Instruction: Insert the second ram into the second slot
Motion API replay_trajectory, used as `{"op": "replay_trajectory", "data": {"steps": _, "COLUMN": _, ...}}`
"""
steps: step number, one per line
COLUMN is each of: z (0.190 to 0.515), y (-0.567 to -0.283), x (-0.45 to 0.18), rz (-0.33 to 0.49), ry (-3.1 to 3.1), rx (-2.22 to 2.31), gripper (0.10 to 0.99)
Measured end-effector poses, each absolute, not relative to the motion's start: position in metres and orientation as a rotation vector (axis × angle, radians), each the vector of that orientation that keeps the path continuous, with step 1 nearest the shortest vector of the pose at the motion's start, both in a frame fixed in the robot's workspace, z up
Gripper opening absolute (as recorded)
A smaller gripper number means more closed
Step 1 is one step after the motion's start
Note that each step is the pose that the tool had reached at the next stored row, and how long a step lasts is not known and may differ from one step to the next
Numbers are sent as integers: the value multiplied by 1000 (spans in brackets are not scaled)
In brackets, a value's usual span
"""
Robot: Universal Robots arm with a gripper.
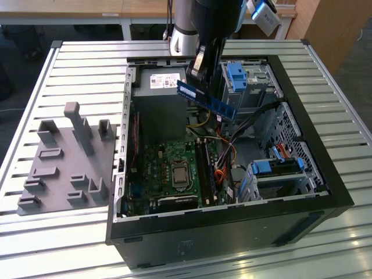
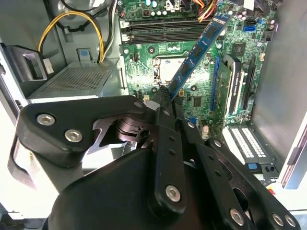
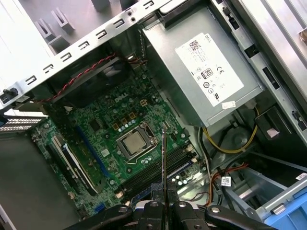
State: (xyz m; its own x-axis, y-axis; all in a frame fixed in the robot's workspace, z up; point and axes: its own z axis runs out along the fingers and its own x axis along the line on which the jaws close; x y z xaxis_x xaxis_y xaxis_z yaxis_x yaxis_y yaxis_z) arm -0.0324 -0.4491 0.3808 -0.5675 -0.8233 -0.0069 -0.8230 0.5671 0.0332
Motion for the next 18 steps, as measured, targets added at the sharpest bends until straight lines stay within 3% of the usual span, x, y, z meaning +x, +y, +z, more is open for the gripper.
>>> {"op": "replay_trajectory", "data": {"steps": 18, "z": 380, "y": -449, "x": -32, "rz": -48, "ry": -2810, "rx": 1383, "gripper": 137}}
